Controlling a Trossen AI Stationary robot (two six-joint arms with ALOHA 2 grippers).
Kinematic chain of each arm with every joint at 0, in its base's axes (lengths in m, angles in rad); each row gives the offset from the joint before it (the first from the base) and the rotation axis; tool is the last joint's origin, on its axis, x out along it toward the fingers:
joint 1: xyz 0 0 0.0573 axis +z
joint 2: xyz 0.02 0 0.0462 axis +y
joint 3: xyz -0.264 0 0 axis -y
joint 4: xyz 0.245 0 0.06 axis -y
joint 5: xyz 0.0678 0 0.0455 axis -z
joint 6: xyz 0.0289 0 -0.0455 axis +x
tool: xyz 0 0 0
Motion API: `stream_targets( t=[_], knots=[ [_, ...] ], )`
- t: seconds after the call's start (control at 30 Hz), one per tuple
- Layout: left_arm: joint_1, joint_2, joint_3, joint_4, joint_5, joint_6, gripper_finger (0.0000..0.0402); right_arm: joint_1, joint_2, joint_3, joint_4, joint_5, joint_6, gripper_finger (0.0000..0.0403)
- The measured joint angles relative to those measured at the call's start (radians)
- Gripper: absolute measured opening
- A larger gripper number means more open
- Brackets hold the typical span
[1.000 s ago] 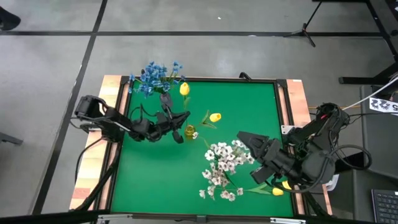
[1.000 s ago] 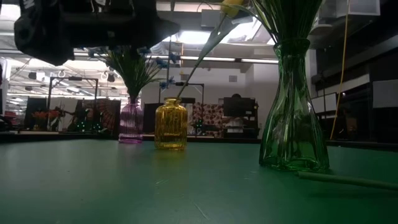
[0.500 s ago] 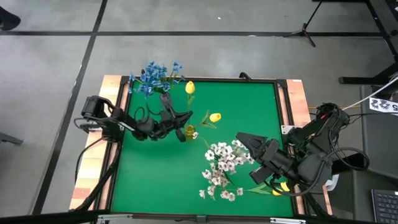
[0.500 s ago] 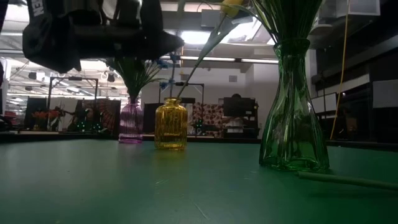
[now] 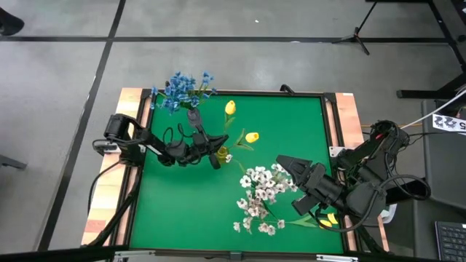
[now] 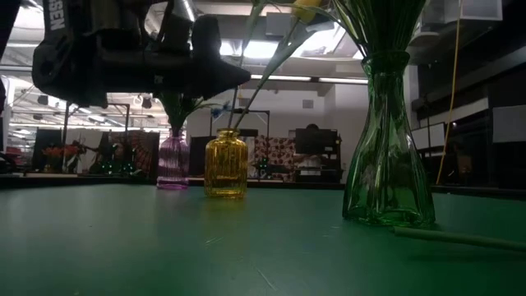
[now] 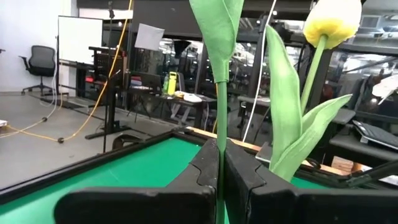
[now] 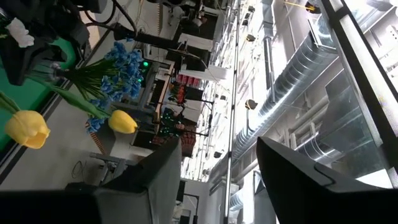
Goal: Sort flowers into vase by color
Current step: Put the top yellow flower into the yellow vase
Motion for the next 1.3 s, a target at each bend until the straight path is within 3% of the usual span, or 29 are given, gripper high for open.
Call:
stream_targets(
  t=[0.43, 0.9, 1.03, 1.3],
  knots=[
    [-0.03, 0.0, -0.001, -0.142, -0.016, -0.075, 0.0003, 0.0, 0.0, 0.0, -0.008, 0.017, 0.002, 0.0209],
    [-0.044, 0.0, -0.001, -0.186, -0.042, -0.077, 0.0008, 0.0, 0.0, 0.0, -0.008, 0.018, 0.026, 0.0209],
    [-0.053, 0.0, -0.001, -0.194, -0.043, -0.045, 0.0041, 0.0, 0.0, 0.0, -0.008, 0.018, 0.027, 0.0209],
    [-0.058, -0.001, -0.013, -0.24, -0.044, -0.042, 0.0151, 0.0, 0.0, 0.0, -0.01, 0.019, 0.027, 0.0209]
  ],
)
